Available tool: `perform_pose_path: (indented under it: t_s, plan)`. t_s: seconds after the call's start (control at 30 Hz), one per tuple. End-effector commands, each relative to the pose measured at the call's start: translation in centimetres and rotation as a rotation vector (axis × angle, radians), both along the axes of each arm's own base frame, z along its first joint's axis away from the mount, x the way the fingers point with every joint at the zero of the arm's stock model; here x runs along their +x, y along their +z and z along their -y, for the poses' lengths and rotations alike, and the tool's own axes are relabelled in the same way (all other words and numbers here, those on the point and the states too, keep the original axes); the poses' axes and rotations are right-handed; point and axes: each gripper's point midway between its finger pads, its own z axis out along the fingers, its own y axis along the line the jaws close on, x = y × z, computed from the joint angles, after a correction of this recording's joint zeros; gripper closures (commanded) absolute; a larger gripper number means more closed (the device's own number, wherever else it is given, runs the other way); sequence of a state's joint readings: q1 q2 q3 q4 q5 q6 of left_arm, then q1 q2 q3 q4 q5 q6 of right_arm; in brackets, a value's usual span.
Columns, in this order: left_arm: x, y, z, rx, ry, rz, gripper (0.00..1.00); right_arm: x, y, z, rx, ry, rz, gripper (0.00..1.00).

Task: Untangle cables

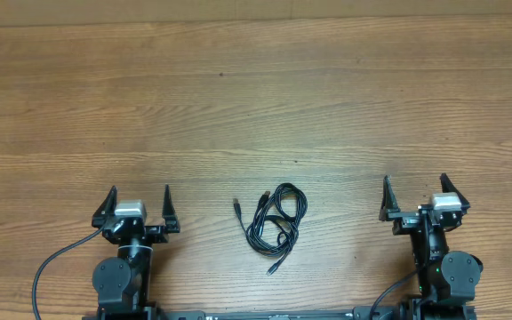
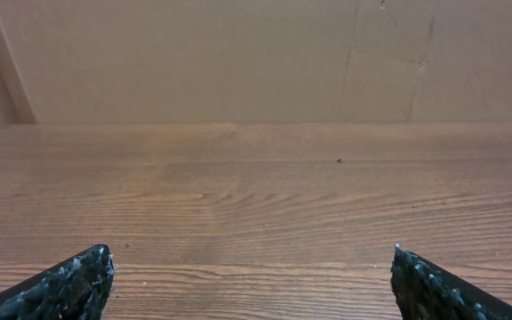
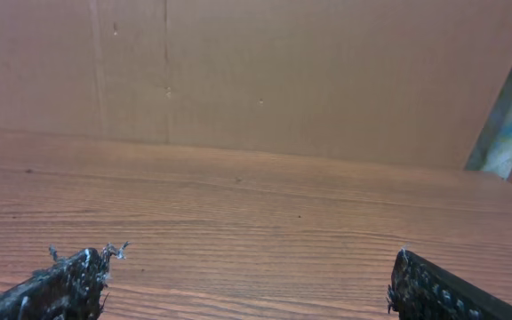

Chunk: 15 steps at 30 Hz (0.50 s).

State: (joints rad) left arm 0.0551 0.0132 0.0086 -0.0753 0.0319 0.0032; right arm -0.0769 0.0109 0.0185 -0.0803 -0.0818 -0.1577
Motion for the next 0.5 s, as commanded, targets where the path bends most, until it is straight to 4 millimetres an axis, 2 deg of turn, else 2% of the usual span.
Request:
perform_pose_path:
  t_s: [0.0, 0.47]
  plan:
    - [-0.04, -0.05, -0.34, 0.02, 0.014, 0.002, 0.0, 0.04, -0.57, 1.05, 0.003, -0.062, -0.013, 0.0]
    - [-0.04, -0.07, -0.35, 0.02, 0.014, 0.001, 0.0, 0.04, -0.57, 1.05, 0.002, -0.062, -0.013, 0.0]
